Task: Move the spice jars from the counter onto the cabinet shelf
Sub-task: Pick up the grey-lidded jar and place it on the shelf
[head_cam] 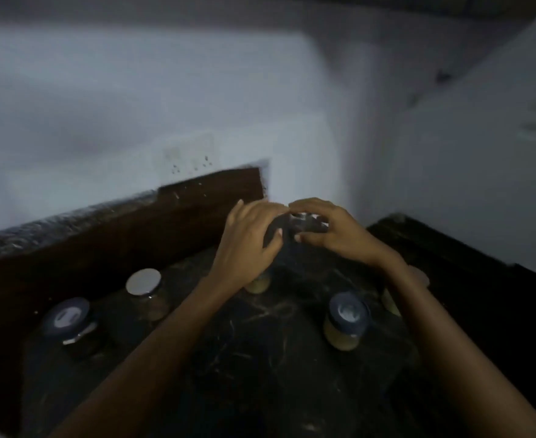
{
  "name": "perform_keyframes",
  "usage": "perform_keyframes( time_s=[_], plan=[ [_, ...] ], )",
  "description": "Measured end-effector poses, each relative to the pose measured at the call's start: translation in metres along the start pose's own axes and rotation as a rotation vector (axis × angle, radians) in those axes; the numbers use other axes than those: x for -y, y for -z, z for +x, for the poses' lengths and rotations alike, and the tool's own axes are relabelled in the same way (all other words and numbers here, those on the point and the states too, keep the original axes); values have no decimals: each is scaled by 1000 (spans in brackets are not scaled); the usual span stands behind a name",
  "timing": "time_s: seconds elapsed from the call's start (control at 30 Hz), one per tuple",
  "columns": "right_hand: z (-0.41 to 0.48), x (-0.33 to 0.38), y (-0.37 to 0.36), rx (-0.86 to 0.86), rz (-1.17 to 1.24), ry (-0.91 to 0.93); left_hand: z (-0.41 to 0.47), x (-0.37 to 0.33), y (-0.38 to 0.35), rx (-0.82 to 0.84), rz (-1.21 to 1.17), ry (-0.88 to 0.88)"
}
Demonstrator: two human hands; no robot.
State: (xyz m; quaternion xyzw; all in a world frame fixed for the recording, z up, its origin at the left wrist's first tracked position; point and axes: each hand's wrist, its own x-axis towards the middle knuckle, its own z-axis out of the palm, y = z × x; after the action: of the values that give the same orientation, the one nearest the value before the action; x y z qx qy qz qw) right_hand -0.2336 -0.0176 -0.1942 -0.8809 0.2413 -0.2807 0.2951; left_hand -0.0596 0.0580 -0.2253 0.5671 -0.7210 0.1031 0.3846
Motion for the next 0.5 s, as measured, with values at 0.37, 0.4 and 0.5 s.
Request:
perform_keyframes(
  time_s=[0.37, 0.4, 0.5],
  plan=[
    [-101, -122, -38, 22, -89, -400, -54, -18, -134, 497, -112, 32],
    [-109, -132, -43, 36, -106, -467, -58, -19, -142, 578, -80, 24],
    [-132, -154, -59, 80, -71, -658, -71, -18, -159, 808, 19, -24]
  ],
)
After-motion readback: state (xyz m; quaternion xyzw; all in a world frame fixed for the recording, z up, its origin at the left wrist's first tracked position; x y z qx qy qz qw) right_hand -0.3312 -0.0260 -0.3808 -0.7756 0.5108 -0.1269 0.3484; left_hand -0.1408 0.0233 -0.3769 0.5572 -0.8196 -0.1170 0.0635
